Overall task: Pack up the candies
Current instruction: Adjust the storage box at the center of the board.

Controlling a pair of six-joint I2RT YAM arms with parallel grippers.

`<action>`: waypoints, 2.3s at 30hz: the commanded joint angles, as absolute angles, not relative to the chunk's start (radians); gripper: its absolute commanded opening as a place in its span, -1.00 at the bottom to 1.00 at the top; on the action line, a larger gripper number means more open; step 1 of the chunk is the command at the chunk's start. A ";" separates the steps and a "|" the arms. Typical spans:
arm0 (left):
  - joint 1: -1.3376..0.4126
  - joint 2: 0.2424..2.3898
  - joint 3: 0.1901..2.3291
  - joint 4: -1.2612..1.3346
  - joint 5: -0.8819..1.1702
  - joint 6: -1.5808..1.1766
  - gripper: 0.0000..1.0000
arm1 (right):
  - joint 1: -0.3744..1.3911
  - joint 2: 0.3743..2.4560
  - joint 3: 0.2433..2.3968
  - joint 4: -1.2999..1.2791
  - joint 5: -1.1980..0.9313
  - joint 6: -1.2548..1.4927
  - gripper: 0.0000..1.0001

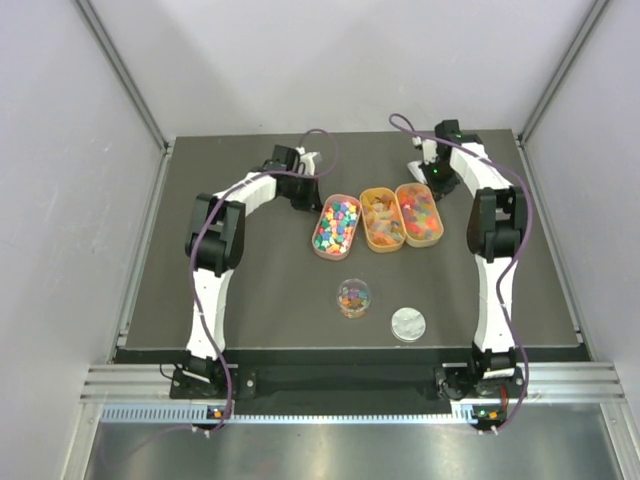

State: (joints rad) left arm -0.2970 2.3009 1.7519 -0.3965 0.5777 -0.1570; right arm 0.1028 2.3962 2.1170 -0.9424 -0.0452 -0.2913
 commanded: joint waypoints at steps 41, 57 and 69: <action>-0.517 2.221 2.066 -1.009 0.549 0.500 -0.14 | 0.011 2.075 1.904 -0.902 -0.038 -0.311 -1.00; -0.555 2.344 2.103 -0.971 0.482 0.445 -0.35 | -0.031 2.028 1.825 -0.881 -0.071 -0.310 -1.00; -0.531 2.359 2.169 -0.904 0.393 0.100 -1.00 | -0.035 1.994 1.779 -0.876 -0.104 -0.288 -1.00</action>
State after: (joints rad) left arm -0.5369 2.4069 2.1731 -0.9867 0.4416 0.2531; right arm -0.0307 2.0724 1.7927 -0.9024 -0.0731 -0.3019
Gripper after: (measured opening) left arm 0.022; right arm 0.123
